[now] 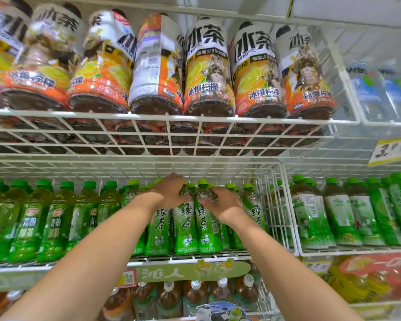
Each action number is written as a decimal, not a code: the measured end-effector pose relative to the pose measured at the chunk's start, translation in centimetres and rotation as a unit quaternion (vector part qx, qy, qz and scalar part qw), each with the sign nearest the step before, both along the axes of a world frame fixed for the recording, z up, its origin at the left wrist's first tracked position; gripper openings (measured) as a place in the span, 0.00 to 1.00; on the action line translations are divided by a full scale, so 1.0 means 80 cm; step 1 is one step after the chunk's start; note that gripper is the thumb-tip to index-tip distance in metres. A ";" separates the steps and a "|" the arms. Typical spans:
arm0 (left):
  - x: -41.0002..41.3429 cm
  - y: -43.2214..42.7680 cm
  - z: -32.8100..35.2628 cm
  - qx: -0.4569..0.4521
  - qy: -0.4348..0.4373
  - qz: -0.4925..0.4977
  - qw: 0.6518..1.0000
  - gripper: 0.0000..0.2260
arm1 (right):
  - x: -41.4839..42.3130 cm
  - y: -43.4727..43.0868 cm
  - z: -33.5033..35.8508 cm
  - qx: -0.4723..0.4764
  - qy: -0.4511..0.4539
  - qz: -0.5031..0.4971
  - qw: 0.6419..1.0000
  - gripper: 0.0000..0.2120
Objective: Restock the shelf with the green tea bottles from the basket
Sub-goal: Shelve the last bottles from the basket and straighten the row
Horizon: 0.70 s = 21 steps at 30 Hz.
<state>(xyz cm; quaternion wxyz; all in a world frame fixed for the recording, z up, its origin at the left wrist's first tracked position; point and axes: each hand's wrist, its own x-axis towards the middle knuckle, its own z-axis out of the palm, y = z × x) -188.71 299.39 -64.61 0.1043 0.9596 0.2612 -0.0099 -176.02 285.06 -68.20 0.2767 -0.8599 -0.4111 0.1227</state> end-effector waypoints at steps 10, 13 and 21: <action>-0.076 -0.056 0.019 0.031 0.018 0.023 0.999 0.28 | -0.039 -0.044 0.032 -0.106 -0.210 0.088 0.968 0.22; -0.092 -0.090 0.026 0.082 0.037 0.041 0.995 0.27 | -0.067 -0.058 0.041 -0.147 -0.235 0.095 0.956 0.25; -0.152 -0.160 0.012 0.135 -0.017 -0.010 0.991 0.36 | -0.118 -0.131 0.025 -0.087 -0.315 0.113 0.938 0.37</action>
